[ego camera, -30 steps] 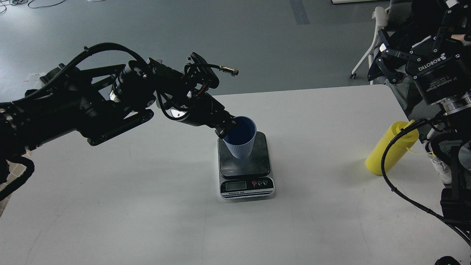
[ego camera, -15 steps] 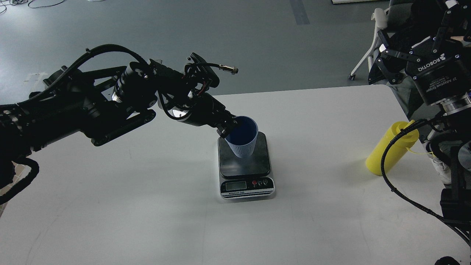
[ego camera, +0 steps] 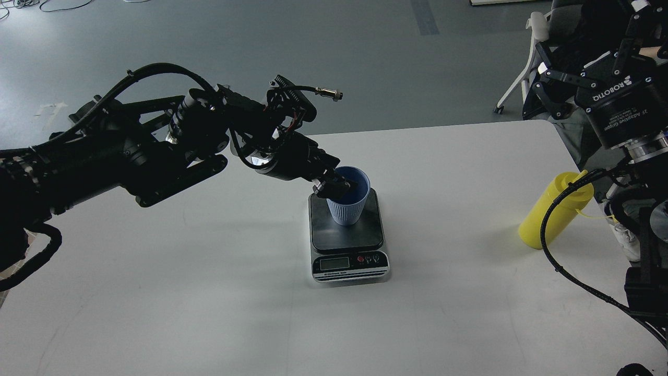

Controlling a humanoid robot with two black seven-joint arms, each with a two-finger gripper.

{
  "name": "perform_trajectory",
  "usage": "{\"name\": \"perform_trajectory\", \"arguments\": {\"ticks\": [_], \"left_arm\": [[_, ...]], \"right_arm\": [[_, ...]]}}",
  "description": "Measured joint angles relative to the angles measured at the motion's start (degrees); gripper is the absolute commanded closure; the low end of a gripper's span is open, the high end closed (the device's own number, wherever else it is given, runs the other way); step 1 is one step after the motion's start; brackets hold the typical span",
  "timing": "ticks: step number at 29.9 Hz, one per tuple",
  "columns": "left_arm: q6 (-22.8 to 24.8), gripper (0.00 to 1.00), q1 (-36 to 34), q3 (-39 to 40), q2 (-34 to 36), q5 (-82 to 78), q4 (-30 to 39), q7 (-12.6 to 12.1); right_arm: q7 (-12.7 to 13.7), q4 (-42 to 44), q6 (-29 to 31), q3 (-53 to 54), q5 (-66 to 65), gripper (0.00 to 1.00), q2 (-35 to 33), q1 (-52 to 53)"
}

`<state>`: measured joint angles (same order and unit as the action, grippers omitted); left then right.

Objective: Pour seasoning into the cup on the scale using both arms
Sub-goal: 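Open the left gripper and raise it away from the cup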

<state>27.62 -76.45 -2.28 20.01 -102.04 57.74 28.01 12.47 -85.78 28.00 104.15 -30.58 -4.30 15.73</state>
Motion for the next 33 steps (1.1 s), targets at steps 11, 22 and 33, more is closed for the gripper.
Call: {"name": "perform_trajectory", "arguments": {"ticks": [11, 22, 33], "left_arm": [[-0.2, 0.02, -0.4, 0.8, 0.8, 9.0, -1.5, 0.0], [-0.4, 0.02, -2.0, 14.0, 4.2, 31.6, -12.4, 0.0], [-7.6, 0.02, 3.5, 19.4, 6.8, 73.3, -20.3, 0.0]], "right_arm": [[0.0, -0.4, 0.0, 0.0, 0.0, 0.00, 0.1, -0.1], [0.0, -0.9, 0.0, -0.2, 0.0, 0.00, 0.1, -0.5], [0.5, -1.7, 0.0, -0.4, -0.5, 0.00, -0.1, -0.4]]}}
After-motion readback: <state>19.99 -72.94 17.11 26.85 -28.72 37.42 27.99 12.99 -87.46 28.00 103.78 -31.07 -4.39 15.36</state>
